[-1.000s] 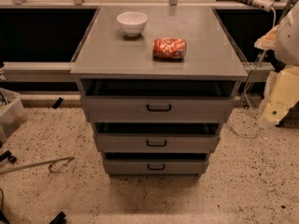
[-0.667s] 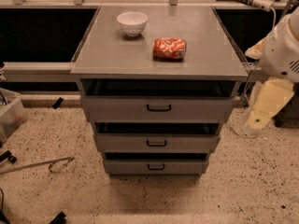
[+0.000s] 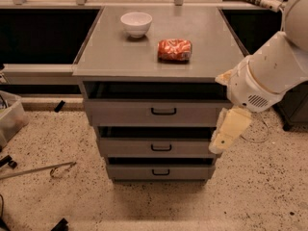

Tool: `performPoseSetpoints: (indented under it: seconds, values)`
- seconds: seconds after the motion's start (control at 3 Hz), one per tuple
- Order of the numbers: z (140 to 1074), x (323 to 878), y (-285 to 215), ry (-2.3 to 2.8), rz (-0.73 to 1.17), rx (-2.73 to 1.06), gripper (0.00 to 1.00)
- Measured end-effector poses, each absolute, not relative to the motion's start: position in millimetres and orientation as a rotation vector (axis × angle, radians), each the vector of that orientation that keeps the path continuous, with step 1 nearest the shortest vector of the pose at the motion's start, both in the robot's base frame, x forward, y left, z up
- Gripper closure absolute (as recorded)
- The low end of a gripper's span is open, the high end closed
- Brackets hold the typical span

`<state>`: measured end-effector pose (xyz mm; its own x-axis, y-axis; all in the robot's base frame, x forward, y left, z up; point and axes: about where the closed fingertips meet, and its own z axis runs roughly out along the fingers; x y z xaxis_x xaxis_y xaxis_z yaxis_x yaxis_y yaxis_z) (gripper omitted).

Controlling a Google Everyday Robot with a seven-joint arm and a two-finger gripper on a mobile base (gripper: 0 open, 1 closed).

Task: Open top drawer

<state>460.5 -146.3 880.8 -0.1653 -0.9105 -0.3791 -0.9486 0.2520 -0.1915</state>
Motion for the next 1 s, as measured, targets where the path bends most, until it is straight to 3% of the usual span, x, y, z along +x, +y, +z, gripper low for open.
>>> performPoseSetpoints:
  seconds: [1.0]
  values:
    - [800,503,-137,2.073,0.115,-1.576,0.00]
